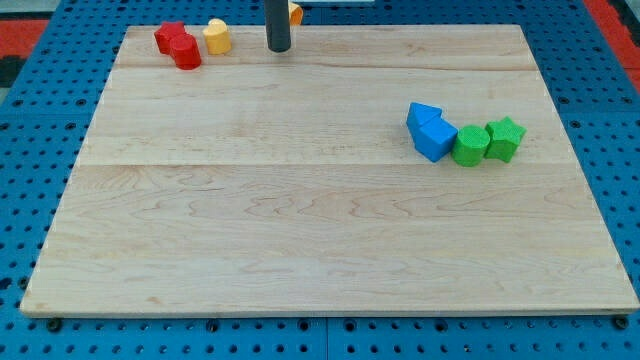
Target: Separate the green star from the green circle
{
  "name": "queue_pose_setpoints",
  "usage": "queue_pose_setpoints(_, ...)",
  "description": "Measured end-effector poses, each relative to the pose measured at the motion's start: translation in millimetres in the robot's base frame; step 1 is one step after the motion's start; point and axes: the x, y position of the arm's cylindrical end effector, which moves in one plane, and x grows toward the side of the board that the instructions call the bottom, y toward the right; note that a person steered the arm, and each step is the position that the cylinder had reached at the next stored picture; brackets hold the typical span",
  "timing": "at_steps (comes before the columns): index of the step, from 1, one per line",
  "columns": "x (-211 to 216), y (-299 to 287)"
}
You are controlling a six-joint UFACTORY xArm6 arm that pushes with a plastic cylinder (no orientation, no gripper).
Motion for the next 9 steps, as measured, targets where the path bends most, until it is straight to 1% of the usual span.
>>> queue_pose_setpoints(3,0,2)
queue_pose_setpoints(4,27,33)
queue_pose_setpoints(9,34,38)
